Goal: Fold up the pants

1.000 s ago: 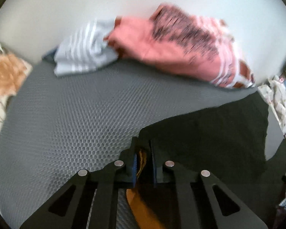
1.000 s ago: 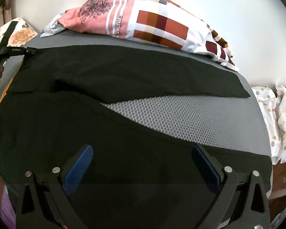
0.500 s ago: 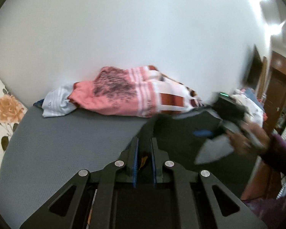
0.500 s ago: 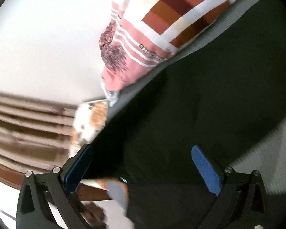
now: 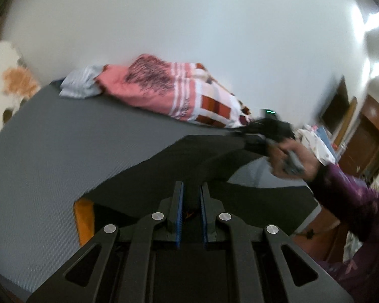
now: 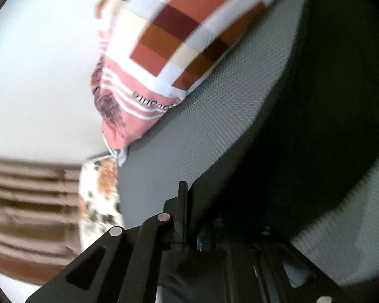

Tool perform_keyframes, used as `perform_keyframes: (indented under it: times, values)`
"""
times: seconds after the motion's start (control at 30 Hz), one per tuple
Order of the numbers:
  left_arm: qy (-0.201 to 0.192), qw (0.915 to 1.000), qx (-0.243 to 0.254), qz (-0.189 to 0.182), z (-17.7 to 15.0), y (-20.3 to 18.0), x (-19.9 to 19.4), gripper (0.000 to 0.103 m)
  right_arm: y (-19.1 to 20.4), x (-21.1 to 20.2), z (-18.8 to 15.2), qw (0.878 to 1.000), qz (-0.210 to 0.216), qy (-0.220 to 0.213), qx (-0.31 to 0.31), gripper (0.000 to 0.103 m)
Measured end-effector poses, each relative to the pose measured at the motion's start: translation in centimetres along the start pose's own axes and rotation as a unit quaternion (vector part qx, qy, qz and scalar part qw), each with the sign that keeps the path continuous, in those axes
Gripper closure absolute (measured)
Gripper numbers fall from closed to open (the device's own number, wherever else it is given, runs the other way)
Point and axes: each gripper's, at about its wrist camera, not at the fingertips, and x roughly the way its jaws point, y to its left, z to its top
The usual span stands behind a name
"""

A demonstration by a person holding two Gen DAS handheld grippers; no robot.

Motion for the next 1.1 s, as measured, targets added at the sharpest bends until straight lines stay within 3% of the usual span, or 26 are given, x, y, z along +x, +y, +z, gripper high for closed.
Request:
perform_keyframes:
  times: [0.2, 0.33, 0.43, 0.6, 0.73, 0.9, 0.97, 1.1]
  values:
    - [0.021, 0.9987, -0.036, 0.029, -2.1, 1.9, -1.7, 0.091, -1.6, -6.8, -9.5, 0.999, -0.001, -0.037, -0.04, 0.097]
    - [0.057, 0.9962, -0.038, 0.053, -4.6, 2.3, -1.8, 0.091, -5.1, -9.4, -16.7, 0.998, -0.026, -0.02, -0.044, 0.098]
    - [0.076, 0.9935, -0.053, 0.066, -6.8, 3.1, -1.8, 0.091, -7.4, -8.9, -20.1, 0.998, -0.044, 0.013, -0.032, 0.098]
    - [0.088, 0.9915, -0.059, 0.075, -9.0, 3.6, -1.8, 0.089, -10.9, -7.8, -22.4, 0.998, -0.051, 0.04, -0.002, 0.098]
    - [0.093, 0.9908, -0.049, 0.085, -9.8, 3.5, -2.1, 0.087, -11.0, -7.8, -22.7, 0.998, -0.051, 0.042, -0.01, 0.098]
    - [0.102, 0.9868, -0.04, 0.119, -10.4, 4.0, -2.9, 0.068, -11.7, -7.7, -22.7, 0.998, -0.037, 0.052, -0.007, 0.093]
    - [0.11, 0.9819, -0.06, 0.142, -10.5, 4.7, -3.5, 0.046, -11.8, -7.5, -22.7, 0.998, -0.03, 0.061, 0.004, 0.093]
    - [0.089, 0.9773, -0.096, 0.167, -10.4, 5.9, -6.3, 0.041, -11.9, -7.4, -22.8, 0.997, -0.005, 0.075, 0.021, 0.083]
